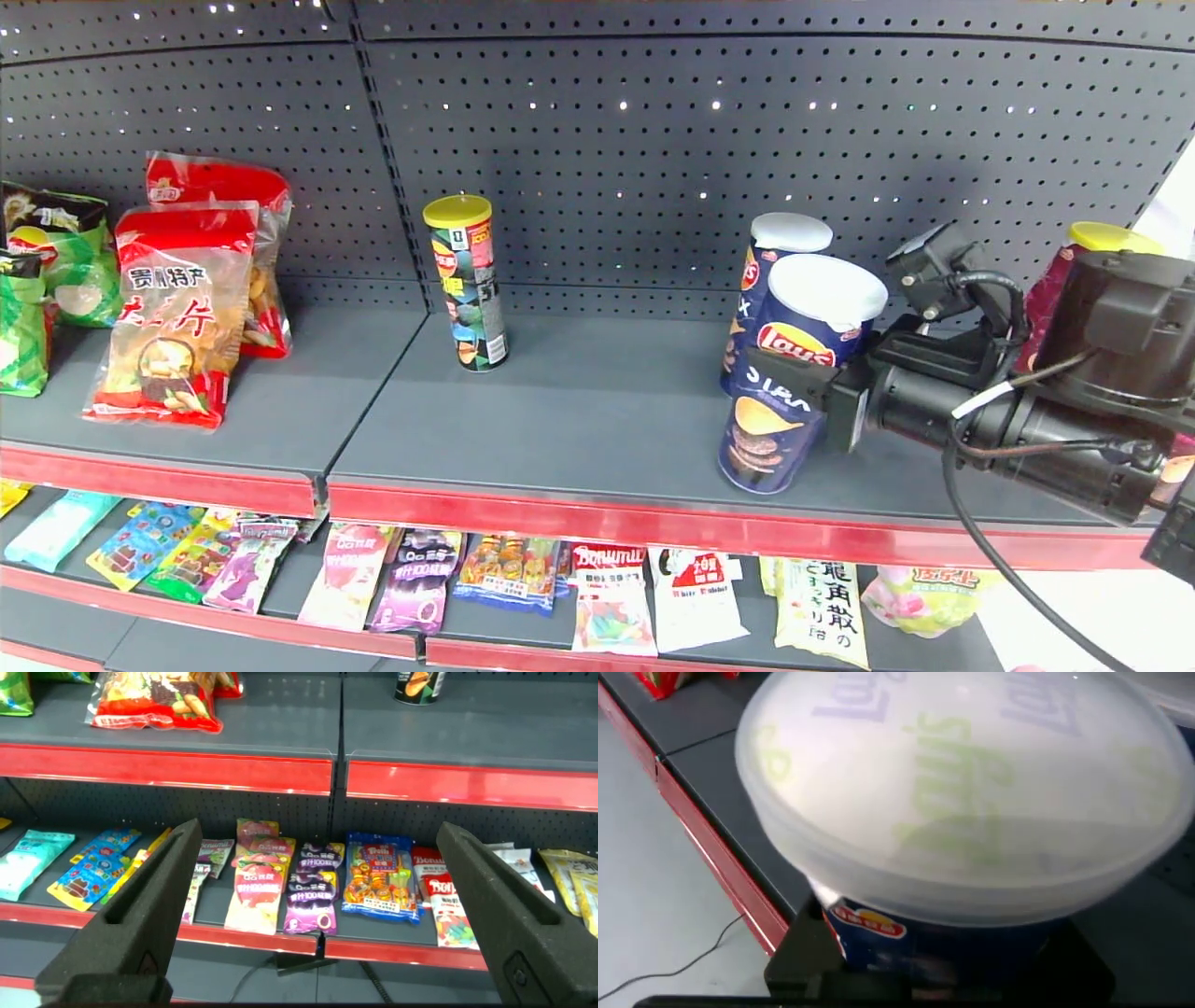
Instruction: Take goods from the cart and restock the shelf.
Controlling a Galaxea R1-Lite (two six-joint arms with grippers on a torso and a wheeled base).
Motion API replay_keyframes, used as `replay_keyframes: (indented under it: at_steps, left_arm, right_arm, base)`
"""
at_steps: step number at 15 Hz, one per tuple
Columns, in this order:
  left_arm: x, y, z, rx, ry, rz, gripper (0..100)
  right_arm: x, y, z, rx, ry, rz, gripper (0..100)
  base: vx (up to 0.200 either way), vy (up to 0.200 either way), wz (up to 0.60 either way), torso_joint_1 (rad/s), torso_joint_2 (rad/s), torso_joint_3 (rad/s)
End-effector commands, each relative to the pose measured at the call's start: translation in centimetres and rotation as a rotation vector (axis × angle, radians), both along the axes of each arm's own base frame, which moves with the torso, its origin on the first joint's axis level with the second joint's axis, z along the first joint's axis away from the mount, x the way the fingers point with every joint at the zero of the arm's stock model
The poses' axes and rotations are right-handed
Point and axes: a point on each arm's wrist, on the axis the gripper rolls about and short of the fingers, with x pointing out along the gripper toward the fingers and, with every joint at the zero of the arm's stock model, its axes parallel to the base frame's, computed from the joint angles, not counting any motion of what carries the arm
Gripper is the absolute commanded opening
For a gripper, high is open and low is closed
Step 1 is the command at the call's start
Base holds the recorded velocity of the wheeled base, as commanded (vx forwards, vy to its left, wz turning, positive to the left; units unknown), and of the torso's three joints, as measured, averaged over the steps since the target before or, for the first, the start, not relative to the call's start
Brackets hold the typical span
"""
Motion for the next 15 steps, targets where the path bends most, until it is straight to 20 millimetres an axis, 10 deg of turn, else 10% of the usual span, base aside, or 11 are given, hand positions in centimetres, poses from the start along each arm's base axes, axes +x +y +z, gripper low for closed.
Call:
replay_keyframes:
  at_steps: [1, 15]
  left_arm:
    - [0.0, 0.0, 0.0, 0.0, 0.001, 0.0, 100]
    - [0.0, 0.0, 0.0, 0.0, 0.001, 0.0, 100]
  right_arm:
    - [0.4, -0.8, 0.0, 0.002, 0.005, -0.002, 0]
    - [2.6, -2.0, -1.1, -0.044, -0.005, 0.207, 0]
  base:
    - [0.0, 0.0, 0.0, 0.0, 0.0, 0.0]
    - [0.0, 0.0, 0.0, 0.0, 0.0, 0.0]
